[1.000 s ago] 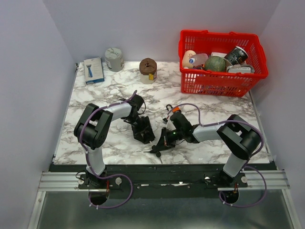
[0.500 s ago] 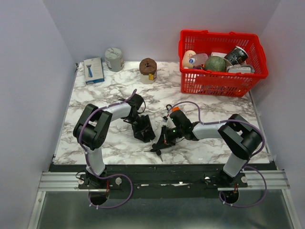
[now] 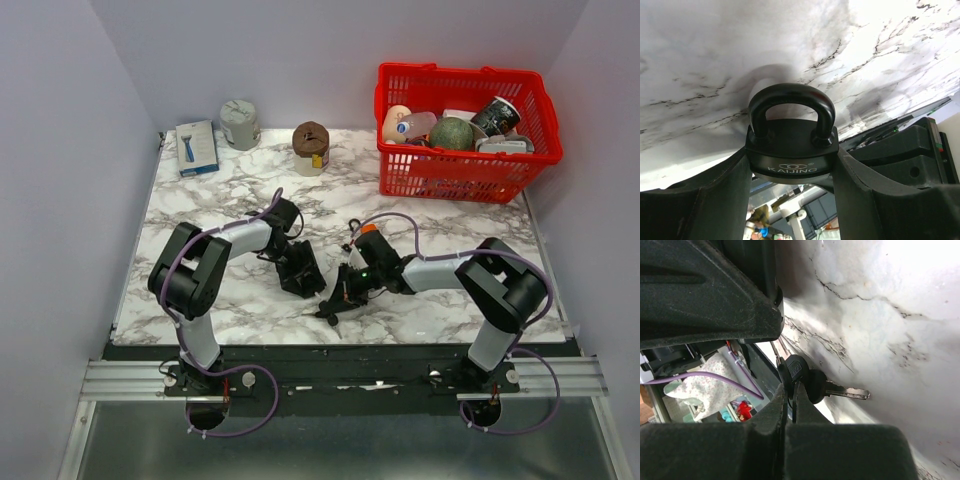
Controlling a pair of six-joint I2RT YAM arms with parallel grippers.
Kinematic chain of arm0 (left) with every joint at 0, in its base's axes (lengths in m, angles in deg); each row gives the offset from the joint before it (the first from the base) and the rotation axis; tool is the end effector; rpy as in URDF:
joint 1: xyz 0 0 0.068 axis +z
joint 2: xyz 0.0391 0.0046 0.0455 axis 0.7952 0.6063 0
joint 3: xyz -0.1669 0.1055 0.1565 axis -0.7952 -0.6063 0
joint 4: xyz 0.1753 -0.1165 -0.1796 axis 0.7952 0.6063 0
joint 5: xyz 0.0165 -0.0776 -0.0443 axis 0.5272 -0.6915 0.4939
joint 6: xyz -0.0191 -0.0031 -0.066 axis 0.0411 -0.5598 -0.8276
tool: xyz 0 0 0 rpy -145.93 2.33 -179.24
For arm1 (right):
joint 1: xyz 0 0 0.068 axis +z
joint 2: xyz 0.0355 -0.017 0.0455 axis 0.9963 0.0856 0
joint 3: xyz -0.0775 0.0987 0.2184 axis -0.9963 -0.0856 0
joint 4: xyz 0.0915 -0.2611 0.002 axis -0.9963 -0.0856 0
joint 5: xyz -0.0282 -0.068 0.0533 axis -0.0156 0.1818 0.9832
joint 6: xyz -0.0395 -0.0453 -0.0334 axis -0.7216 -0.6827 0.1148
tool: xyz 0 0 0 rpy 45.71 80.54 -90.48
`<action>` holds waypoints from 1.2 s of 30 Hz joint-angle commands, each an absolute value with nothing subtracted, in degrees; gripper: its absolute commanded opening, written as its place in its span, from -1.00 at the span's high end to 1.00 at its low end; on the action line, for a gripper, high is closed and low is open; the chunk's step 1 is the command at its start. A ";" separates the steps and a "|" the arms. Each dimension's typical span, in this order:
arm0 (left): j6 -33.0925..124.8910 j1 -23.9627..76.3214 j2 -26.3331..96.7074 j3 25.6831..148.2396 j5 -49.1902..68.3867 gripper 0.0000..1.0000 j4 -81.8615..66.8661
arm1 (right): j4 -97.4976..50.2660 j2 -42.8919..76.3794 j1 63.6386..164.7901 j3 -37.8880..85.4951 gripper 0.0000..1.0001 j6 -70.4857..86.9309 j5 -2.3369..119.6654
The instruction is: Unlock with the key
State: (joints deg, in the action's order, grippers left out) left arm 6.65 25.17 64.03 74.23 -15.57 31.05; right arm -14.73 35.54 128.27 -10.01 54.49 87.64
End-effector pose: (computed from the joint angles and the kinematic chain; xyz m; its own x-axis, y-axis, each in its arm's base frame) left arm 0.2746 -0.1776 0.0880 -0.9102 -0.2555 0.3261 -0.3892 0.7971 -0.4618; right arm 0.2159 0.2481 0.0718 -0.9981 -0.0567 -0.0239 -0.0536 0.6108 0.7900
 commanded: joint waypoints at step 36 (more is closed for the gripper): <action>2.90 19.46 50.40 67.97 -18.96 1.00 6.13 | -8.24 15.39 122.18 -14.39 0.99 61.00 69.84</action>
State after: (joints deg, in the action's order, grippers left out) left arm 3.04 20.89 55.00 68.35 -14.59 8.65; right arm -9.63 23.04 124.68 -15.71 59.93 78.38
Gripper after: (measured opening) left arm 0.650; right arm 0.022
